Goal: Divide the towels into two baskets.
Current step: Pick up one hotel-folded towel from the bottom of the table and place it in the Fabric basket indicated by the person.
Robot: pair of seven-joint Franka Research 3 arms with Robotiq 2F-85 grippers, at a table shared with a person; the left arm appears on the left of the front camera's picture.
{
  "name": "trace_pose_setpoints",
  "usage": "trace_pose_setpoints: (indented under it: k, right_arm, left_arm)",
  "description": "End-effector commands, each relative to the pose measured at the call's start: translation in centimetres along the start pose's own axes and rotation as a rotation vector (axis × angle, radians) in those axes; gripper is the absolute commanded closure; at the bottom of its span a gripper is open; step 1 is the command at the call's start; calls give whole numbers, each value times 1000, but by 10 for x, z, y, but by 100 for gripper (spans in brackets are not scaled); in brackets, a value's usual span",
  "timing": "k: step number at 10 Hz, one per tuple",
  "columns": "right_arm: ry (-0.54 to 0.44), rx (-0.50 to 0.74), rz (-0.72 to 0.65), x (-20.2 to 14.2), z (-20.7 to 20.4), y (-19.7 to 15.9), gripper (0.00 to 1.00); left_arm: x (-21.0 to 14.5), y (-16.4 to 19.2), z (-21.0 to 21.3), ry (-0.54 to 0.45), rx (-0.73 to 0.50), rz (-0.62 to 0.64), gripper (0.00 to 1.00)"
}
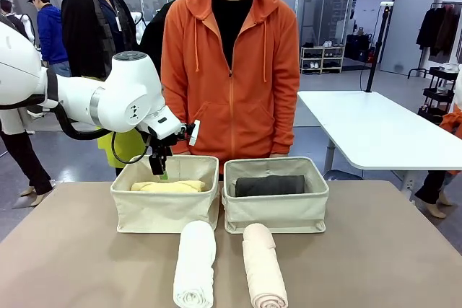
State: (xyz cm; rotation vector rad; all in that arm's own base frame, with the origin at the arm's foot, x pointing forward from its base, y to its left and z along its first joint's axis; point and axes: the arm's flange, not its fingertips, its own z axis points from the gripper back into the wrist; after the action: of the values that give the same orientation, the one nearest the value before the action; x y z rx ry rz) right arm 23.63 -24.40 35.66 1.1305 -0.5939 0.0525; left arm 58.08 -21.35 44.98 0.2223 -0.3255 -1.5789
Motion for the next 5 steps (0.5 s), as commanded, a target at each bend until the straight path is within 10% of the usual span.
trace_pose_setpoints:
  k: [1,5]
  right_arm:
    - [5,2,5,0,2,3,0]
    - [5,2,5,0,2,3,0]
  left_arm:
    - [0,0,0,0,0,0,0]
    - [-57,-9,93,-217,-390,289,0]
